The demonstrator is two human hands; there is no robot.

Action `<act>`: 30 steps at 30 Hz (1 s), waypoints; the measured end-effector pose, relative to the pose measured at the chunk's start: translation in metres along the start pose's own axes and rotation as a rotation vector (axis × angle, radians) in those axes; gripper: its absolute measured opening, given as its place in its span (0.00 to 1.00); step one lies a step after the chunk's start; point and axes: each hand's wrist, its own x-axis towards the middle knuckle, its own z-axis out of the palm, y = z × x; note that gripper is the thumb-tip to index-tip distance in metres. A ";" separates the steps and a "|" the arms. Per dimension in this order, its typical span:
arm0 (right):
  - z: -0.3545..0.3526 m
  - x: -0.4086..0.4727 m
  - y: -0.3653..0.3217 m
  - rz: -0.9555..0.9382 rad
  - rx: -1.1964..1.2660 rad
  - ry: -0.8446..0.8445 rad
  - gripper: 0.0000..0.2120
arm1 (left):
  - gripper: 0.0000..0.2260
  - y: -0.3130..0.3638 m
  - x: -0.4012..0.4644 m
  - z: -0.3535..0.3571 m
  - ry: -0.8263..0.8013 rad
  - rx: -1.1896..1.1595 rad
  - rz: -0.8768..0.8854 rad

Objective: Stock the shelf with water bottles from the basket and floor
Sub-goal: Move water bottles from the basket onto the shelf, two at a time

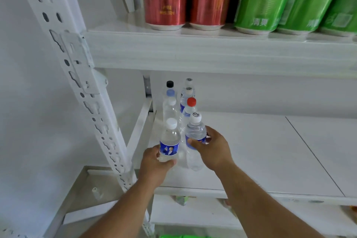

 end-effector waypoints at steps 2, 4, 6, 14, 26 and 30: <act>0.005 0.011 0.006 0.021 0.016 -0.003 0.14 | 0.22 -0.001 0.016 0.004 -0.005 0.006 -0.009; 0.009 0.021 0.012 0.042 0.020 -0.001 0.14 | 0.22 -0.003 0.030 0.007 -0.002 -0.005 -0.010; 0.011 0.028 0.016 0.051 0.021 0.005 0.15 | 0.21 -0.004 0.039 0.012 0.011 -0.008 -0.011; 0.013 0.045 0.019 0.011 0.006 -0.016 0.15 | 0.22 0.001 0.059 0.021 0.047 -0.063 -0.037; 0.019 0.051 0.028 0.026 0.022 -0.045 0.22 | 0.29 0.003 0.066 0.023 -0.027 -0.033 -0.050; 0.018 0.047 0.035 0.060 0.040 -0.067 0.23 | 0.28 0.001 0.061 0.020 -0.059 -0.007 -0.034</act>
